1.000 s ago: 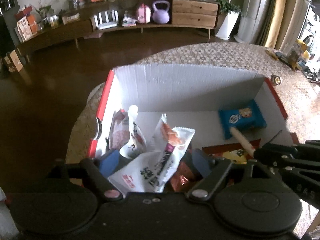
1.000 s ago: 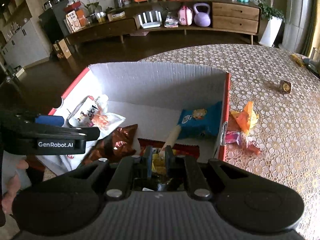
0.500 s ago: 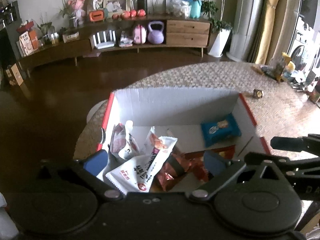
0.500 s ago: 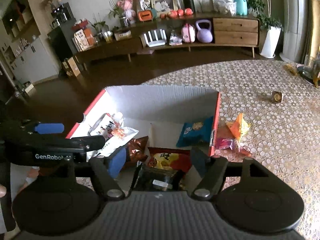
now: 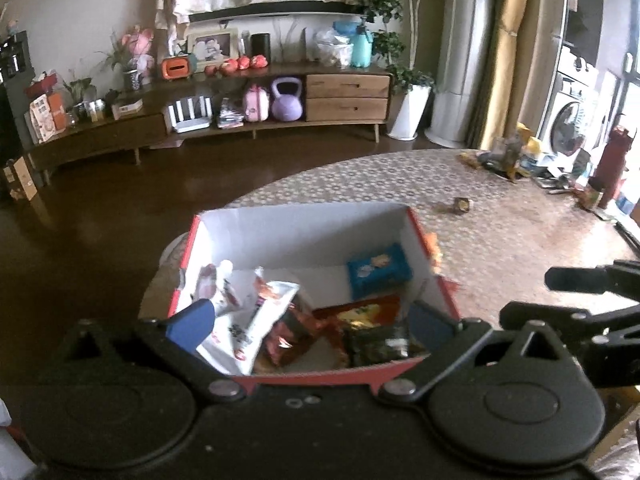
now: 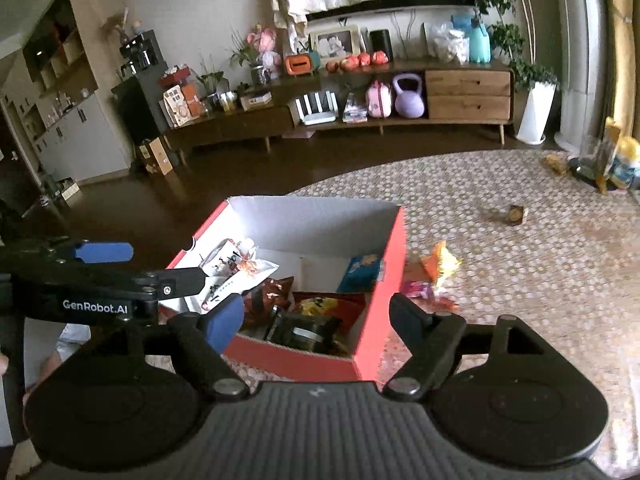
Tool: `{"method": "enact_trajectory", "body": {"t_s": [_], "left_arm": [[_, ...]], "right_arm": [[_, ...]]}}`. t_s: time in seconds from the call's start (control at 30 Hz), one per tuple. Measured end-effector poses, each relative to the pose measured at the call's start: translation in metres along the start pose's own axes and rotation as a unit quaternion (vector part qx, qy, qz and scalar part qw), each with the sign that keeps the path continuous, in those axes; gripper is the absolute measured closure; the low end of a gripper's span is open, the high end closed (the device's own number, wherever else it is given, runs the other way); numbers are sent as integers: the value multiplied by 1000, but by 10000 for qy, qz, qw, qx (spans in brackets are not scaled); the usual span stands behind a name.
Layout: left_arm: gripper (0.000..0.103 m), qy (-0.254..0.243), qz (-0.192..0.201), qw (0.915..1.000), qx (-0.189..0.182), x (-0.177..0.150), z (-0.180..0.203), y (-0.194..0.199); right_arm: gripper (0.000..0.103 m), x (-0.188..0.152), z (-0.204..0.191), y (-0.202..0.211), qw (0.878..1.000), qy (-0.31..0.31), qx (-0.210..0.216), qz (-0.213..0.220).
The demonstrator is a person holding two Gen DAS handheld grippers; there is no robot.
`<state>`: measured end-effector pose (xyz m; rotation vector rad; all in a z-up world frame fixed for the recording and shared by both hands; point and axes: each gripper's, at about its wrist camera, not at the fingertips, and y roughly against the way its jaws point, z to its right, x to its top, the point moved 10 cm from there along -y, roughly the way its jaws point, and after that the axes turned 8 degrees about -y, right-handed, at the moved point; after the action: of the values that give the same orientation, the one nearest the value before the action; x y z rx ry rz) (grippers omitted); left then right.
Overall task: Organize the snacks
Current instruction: 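Withdraw both tools from the box and move them over the table snacks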
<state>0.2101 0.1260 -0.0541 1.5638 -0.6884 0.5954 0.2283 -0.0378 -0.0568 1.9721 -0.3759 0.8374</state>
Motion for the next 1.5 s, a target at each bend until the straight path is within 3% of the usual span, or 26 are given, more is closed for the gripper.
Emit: {"method": "enact_trajectory", "body": {"t_s": [0.27, 0.47, 0.67, 1.1, 1.37, 1.5], "left_arm": [[0, -116, 174, 9990, -387, 7, 49, 12], [0, -359, 110, 9981, -491, 19, 91, 2], [0, -289, -122, 9976, -621, 40, 126, -21], [0, -81, -736, 9950, -673, 86, 172, -109], [0, 84, -1177, 9902, -744, 93, 179, -167], [1, 1, -1368, 9883, -671, 90, 185, -194]], "right_arm": [[18, -6, 48, 53, 9992, 95, -301, 258], [18, -6, 95, 69, 9979, -51, -562, 322], [18, 4, 144, 69, 9957, -176, -836, 345], [18, 29, 225, 24, 9933, -451, -1041, 212], [18, 53, 270, -21, 9903, -798, -1125, 161], [18, 73, 288, -39, 9881, -1212, -920, 235]]}}
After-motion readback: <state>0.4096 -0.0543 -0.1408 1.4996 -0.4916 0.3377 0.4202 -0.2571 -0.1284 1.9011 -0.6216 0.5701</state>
